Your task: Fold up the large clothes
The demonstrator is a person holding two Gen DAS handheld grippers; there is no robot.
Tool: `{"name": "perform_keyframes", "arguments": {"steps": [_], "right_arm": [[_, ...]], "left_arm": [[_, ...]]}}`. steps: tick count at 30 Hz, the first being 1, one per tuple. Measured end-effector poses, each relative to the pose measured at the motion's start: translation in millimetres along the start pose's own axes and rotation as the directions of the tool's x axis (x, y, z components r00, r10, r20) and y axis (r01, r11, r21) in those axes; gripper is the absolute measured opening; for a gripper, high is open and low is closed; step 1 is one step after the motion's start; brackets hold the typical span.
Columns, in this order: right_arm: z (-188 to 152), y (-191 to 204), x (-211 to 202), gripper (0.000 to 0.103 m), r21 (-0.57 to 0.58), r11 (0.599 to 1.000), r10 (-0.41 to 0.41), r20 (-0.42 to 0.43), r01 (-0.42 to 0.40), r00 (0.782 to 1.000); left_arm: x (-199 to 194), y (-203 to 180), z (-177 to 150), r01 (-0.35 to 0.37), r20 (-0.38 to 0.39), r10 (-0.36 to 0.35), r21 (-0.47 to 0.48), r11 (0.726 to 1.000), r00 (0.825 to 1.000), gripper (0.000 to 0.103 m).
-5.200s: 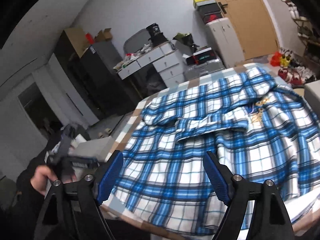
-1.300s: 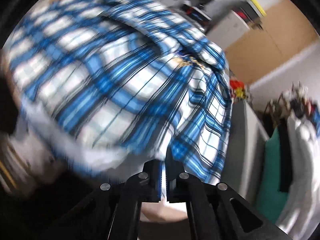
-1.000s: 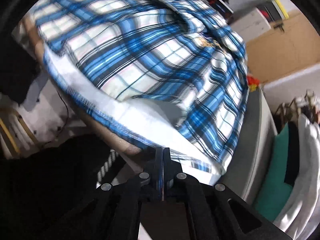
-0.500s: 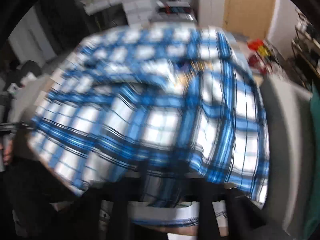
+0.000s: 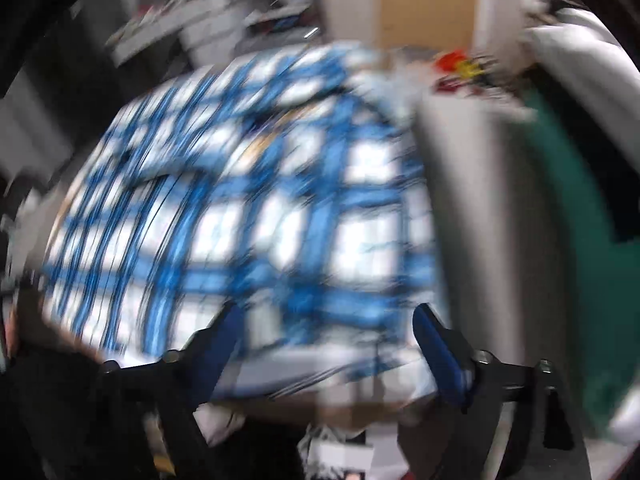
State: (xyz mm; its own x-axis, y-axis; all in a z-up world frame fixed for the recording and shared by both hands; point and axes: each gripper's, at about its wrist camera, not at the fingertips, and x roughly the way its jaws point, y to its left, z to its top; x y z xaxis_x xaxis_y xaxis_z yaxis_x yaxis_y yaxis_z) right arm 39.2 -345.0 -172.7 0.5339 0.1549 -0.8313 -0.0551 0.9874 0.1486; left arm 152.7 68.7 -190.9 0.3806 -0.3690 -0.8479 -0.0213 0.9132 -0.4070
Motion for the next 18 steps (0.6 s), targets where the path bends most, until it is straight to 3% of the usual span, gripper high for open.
{"name": "perform_keyframes", "arguments": {"steps": [3,7,9,11,13,14,15,16,18], "right_arm": [[7,-14,18,0.088,0.07,0.996,0.057,-0.088,-0.051,0.994],[10,-14,37,0.086,0.034,0.999,-0.03,-0.165,0.036,0.986],[9,-13,38,0.087,0.011,0.999,-0.046,-0.169,0.049,0.984],[6,-10,40,0.086,0.012,1.0,-0.012,-0.183,0.015,0.983],[3,-7,39,0.079,-0.003,1.0,-0.014,-0.184,0.013,0.983],[3,-7,38,0.069,0.005,1.0,0.019,-0.187,-0.018,0.982],[3,-9,36,0.054,0.039,0.996,0.082,-0.19,-0.076,0.978],[3,-14,33,0.049,0.099,0.982,0.177,-0.175,-0.162,0.968],[4,-18,28,0.047,0.14,0.962,0.252,-0.14,-0.233,0.958]], "left_arm": [[0,0,-1,-0.003,0.0,0.003,0.003,1.0,1.0,0.045],[0,1,-1,0.004,0.0,-0.004,-0.001,1.0,1.0,0.045],[0,1,0,0.007,0.0,-0.007,-0.002,1.0,1.0,0.045],[-1,1,0,0.006,0.0,-0.006,-0.001,1.0,1.0,0.045],[-1,1,0,0.004,0.0,-0.004,0.001,1.0,1.0,0.045],[-1,1,0,0.003,0.0,-0.003,0.001,1.0,1.0,0.045],[-1,1,0,0.003,0.0,-0.003,0.001,1.0,1.0,0.045],[-1,1,0,0.004,0.0,-0.004,0.0,1.0,1.0,0.045],[-1,1,0,0.007,0.0,-0.007,-0.001,1.0,1.0,0.045]]}}
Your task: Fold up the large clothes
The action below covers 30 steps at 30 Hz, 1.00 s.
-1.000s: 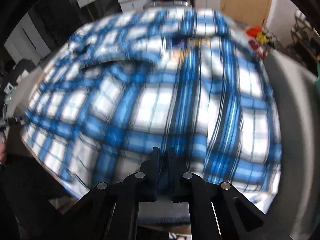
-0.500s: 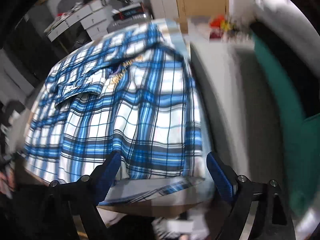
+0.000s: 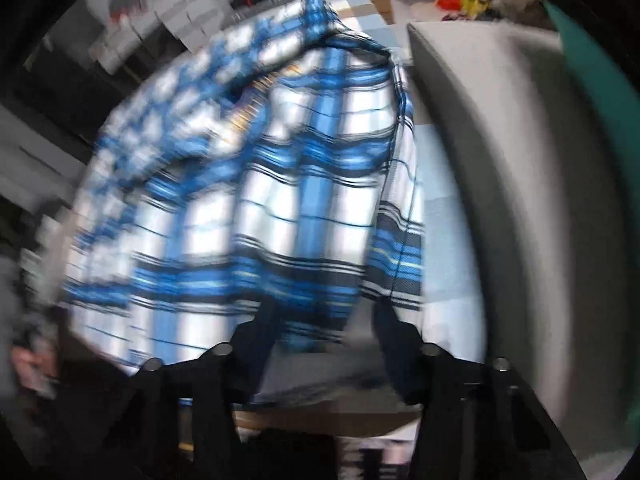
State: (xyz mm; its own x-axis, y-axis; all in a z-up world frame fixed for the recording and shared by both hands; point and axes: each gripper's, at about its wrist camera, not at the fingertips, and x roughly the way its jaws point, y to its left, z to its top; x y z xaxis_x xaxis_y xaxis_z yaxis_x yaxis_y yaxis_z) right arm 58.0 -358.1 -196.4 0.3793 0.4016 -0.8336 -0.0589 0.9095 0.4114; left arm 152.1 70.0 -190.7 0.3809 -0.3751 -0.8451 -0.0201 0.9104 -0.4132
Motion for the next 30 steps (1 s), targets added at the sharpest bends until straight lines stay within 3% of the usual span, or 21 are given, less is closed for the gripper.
{"name": "perform_keyframes", "arguments": {"steps": [4,7,8,14,16,17,18,19,20,21,23,30], "right_arm": [[0,-2,3,0.049,0.002,0.995,-0.096,0.004,0.096,0.995],[-2,-7,9,0.049,-0.017,0.976,-0.22,-0.018,0.219,0.975],[0,-6,12,0.046,-0.031,0.972,-0.235,-0.025,0.234,0.972],[-9,-3,11,0.05,-0.065,0.968,-0.245,-0.019,0.243,0.969],[-11,-3,8,0.037,-0.085,0.962,-0.26,-0.01,0.258,0.966],[-10,-4,9,0.003,-0.089,0.958,-0.273,-0.014,0.271,0.962],[-7,-6,15,0.004,-0.081,0.958,-0.277,-0.011,0.276,0.961],[-8,-8,10,0.004,-0.062,0.963,-0.263,0.01,0.263,0.965],[-9,-9,2,0.004,-0.052,0.968,-0.243,0.039,0.245,0.969],[-12,-9,-6,0.004,-0.051,0.972,-0.227,0.077,0.231,0.971],[-18,-3,-24,0.004,-0.079,0.978,-0.18,0.156,0.194,0.971],[-41,4,-43,0.003,-0.077,0.994,-0.055,0.221,0.074,0.974]], "left_arm": [[0,0,0,0.0,0.0,0.0,-0.001,1.0,1.0,0.045],[0,1,0,-0.002,0.0,0.002,0.001,1.0,1.0,0.045],[0,1,0,-0.001,0.0,0.001,0.001,1.0,1.0,0.045],[0,1,0,-0.003,0.0,0.003,0.003,1.0,1.0,0.045],[1,0,0,-0.005,-0.001,0.005,0.007,1.0,1.0,0.044],[1,0,0,-0.017,-0.001,0.017,0.01,1.0,1.0,0.041],[1,0,0,-0.04,0.001,0.04,0.01,0.999,0.999,0.029],[1,2,0,-0.065,0.0,0.065,0.006,0.998,0.998,0.011],[4,3,0,-0.037,-0.029,0.037,0.005,0.999,0.999,0.001],[7,5,0,-0.001,-0.058,0.001,0.002,1.0,0.998,0.0],[5,4,-1,-0.005,-0.06,0.005,0.002,1.0,0.998,0.0],[-18,-10,-18,0.026,-0.052,-0.023,0.053,0.998,0.998,0.0]]}}
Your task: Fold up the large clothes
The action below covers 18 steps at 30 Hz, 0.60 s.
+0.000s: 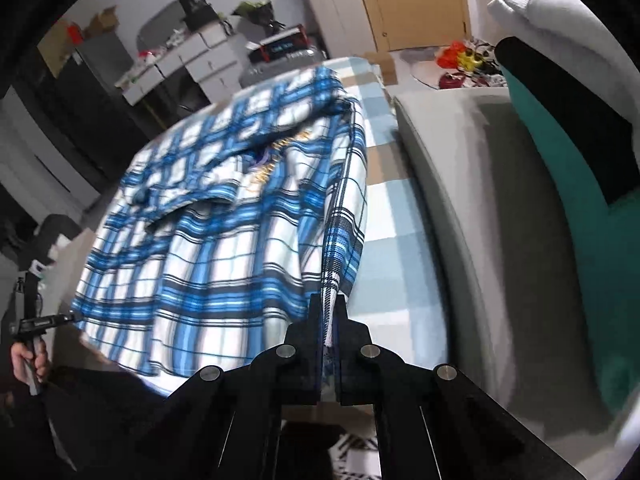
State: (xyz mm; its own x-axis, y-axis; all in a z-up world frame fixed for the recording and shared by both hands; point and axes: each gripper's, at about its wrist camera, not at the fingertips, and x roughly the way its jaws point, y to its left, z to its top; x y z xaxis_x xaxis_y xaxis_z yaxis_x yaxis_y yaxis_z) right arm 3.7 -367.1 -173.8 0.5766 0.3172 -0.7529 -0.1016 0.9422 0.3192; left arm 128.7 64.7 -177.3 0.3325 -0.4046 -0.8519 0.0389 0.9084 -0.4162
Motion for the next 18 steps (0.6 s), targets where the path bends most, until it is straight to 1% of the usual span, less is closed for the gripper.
{"name": "perform_keyframes", "arguments": {"steps": [1,3,4,5,6,8,10,12,14,15,17,18], "right_arm": [[-4,-1,-4,0.003,0.018,1.0,0.025,0.006,-0.025,1.0],[-10,-3,-14,0.003,0.051,0.995,0.085,0.029,-0.086,0.996],[-7,-5,-13,0.003,0.059,0.992,0.112,0.035,-0.114,0.993],[-12,-4,-23,0.003,0.062,0.984,0.165,0.055,-0.168,0.985],[-15,0,-30,0.004,0.054,0.978,0.198,0.07,-0.201,0.978],[-12,8,-41,0.004,0.031,0.971,0.233,0.1,-0.237,0.967],[-2,14,-54,0.004,0.023,0.96,0.273,0.135,-0.279,0.952],[17,19,-53,0.004,0.035,0.955,0.285,0.146,-0.293,0.947],[45,23,-52,0.004,0.047,0.947,0.307,0.163,-0.318,0.938],[63,26,-49,0.004,0.05,0.95,0.296,0.169,-0.308,0.94],[95,35,-44,0.004,0.054,0.956,0.276,0.181,-0.29,0.944],[112,37,-41,0.004,0.059,0.96,0.261,0.185,-0.275,0.948]], "left_arm": [[-3,0,-2,0.014,0.002,-0.014,-0.005,1.0,1.0,0.0],[-13,0,-10,0.072,0.009,-0.071,-0.01,0.997,0.997,0.0],[-16,1,-13,0.097,0.014,-0.097,-0.018,0.995,0.995,0.0],[-21,2,-21,0.126,0.014,-0.126,-0.02,0.992,0.992,0.0],[-25,3,-27,0.143,0.014,-0.143,-0.026,0.989,0.99,0.0],[-32,7,-30,0.177,0.021,-0.177,-0.042,0.983,0.984,0.0],[-41,10,-21,0.23,0.039,-0.228,-0.071,0.971,0.973,0.0],[-52,12,1,0.307,0.06,-0.302,-0.104,0.946,0.951,0.0],[-57,8,26,0.373,0.073,-0.367,-0.115,0.921,0.928,0.0],[-61,7,43,0.387,0.085,-0.379,-0.121,0.914,0.922,0.0],[-65,3,82,0.398,0.109,-0.385,-0.142,0.906,0.916,0.0],[-68,2,112,0.4,0.126,-0.383,-0.153,0.904,0.915,0.0]]}}
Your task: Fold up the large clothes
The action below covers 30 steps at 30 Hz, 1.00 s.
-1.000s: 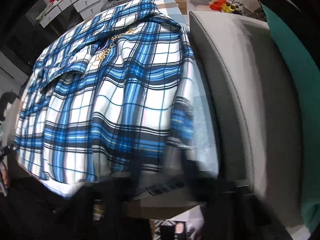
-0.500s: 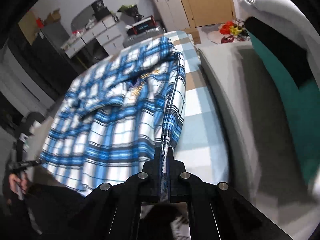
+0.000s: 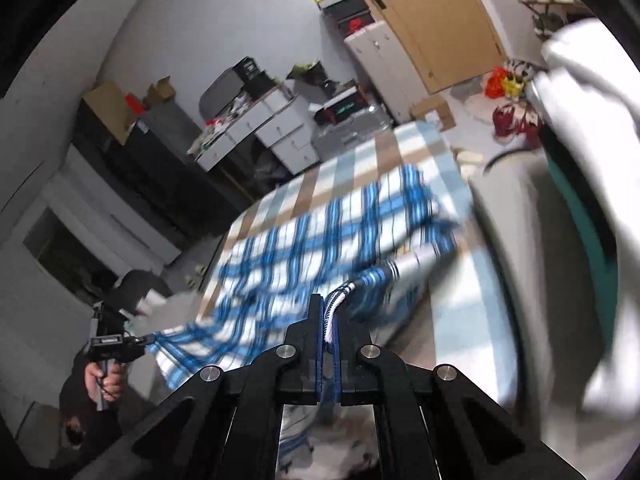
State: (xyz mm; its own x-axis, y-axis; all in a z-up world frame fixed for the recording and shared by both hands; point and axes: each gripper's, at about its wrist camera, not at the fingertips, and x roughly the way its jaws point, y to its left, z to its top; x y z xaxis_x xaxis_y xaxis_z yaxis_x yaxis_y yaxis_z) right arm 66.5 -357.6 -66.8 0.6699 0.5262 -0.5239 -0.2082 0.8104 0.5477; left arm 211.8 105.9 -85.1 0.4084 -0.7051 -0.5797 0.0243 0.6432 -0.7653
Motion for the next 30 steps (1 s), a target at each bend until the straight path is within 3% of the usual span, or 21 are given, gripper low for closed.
{"name": "perform_keyframes", "arguments": {"steps": [4,6,9,12,17,20,23,25,26,27,29,30], "right_arm": [[65,-3,37,0.004,0.031,0.993,-0.112,-0.023,0.113,0.993],[96,-12,65,0.004,0.045,0.985,-0.164,-0.054,0.167,0.985],[134,-26,111,0.004,0.026,0.966,-0.254,-0.109,0.259,0.961],[163,-54,161,0.004,0.051,0.939,-0.328,-0.173,0.34,0.929],[160,-103,213,0.004,0.042,0.885,-0.429,-0.317,0.464,0.846],[155,-128,234,0.008,0.054,0.863,-0.451,-0.364,0.502,0.815],[158,-141,236,0.014,0.084,0.856,-0.456,-0.343,0.511,0.821],[163,-138,226,0.026,0.08,0.861,-0.462,-0.292,0.503,0.837],[166,-134,219,0.041,0.069,0.867,-0.463,-0.256,0.494,0.848],[170,-128,210,0.057,0.063,0.869,-0.468,-0.213,0.49,0.858],[171,-111,183,0.068,0.057,0.874,-0.477,-0.091,0.483,0.874],[170,-102,176,0.07,0.04,0.883,-0.464,-0.062,0.467,0.884]], "left_arm": [[12,12,85,-0.01,0.025,0.014,-0.126,0.992,1.0,0.0],[26,28,132,-0.073,0.03,0.081,-0.198,0.978,0.996,0.0],[52,49,178,-0.141,0.006,0.147,-0.252,0.957,0.989,0.0],[72,76,201,-0.155,-0.004,0.162,-0.299,0.942,0.987,0.0],[89,112,208,-0.203,-0.033,0.205,-0.346,0.916,0.978,0.0],[87,119,210,-0.175,-0.032,0.176,-0.374,0.911,0.984,0.0],[88,122,207,-0.183,-0.054,0.176,-0.387,0.904,0.983,0.0],[83,120,207,-0.182,-0.064,0.171,-0.389,0.903,0.983,0.002],[79,115,208,-0.178,-0.061,0.168,-0.375,0.91,0.984,0.002],[75,110,208,-0.181,-0.057,0.172,-0.353,0.918,0.983,0.004],[66,100,209,-0.216,-0.043,0.213,-0.306,0.927,0.976,0.033],[60,95,208,-0.242,-0.02,0.246,-0.285,0.928,0.969,0.067]]}}
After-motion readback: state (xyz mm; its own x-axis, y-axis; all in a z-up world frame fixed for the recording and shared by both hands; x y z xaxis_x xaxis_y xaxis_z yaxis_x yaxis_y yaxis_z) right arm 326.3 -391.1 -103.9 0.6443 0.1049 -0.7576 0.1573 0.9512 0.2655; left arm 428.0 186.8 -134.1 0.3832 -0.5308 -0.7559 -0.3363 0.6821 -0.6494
